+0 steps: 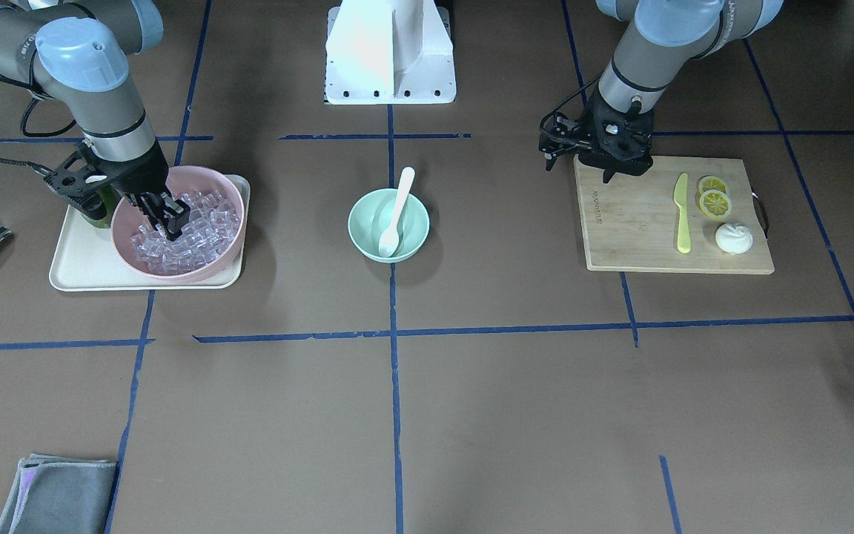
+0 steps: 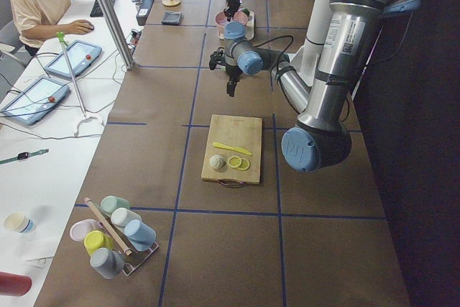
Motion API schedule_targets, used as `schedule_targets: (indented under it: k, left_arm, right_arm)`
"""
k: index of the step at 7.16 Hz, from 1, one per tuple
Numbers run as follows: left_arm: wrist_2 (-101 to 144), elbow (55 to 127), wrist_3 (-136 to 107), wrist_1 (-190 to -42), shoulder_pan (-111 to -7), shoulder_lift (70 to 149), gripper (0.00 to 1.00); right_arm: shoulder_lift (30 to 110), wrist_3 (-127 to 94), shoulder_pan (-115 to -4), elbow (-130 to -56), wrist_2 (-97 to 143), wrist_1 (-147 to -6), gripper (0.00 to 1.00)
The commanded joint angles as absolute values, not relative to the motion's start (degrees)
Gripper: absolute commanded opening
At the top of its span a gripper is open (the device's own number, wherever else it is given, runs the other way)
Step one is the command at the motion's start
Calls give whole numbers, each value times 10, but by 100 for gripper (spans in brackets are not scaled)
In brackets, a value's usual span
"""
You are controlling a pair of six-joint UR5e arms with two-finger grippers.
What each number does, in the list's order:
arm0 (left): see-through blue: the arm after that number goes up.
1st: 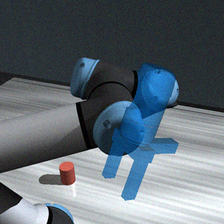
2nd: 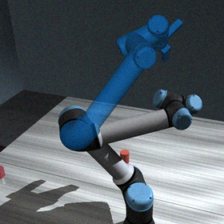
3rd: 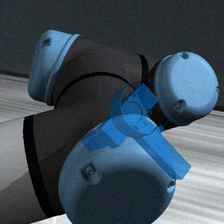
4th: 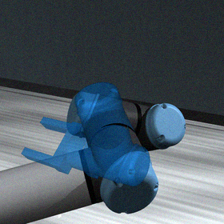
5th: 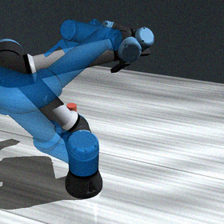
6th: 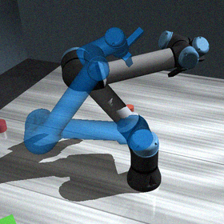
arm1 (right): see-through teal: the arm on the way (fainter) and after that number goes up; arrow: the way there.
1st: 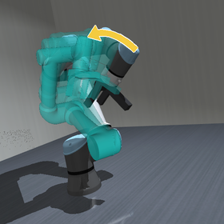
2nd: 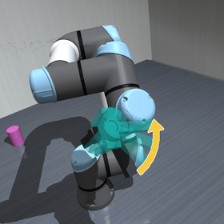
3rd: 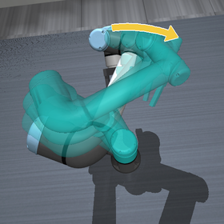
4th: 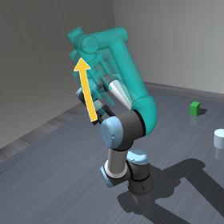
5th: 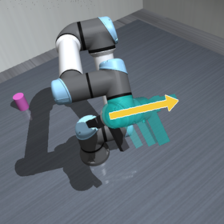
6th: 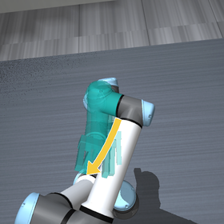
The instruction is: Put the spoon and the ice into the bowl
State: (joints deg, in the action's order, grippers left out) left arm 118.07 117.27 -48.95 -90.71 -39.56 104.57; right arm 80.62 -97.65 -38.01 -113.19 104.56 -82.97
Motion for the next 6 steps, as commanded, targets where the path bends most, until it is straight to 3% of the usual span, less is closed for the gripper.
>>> schedule_targets:
  k: [1,3,4,6]
  left_arm:
    - [1181,1205,-484,-907,-405,1001,99]
    - [1184,1230,-484,-907,-429,952,99]
    - [1186,1230,-485,-907,-445,932,99]
    - [1186,1230,-486,-908,-446,929,100]
  right_arm:
    - [793,-983,-381,-1197,1047,-830,0]
    - [693,-1018,-328,-1192,1047,-864,0]
    - [613,-1026,-306,-1159,1045,-912,0]
    - [525,-1052,-277,-1079,1044,-918,2]
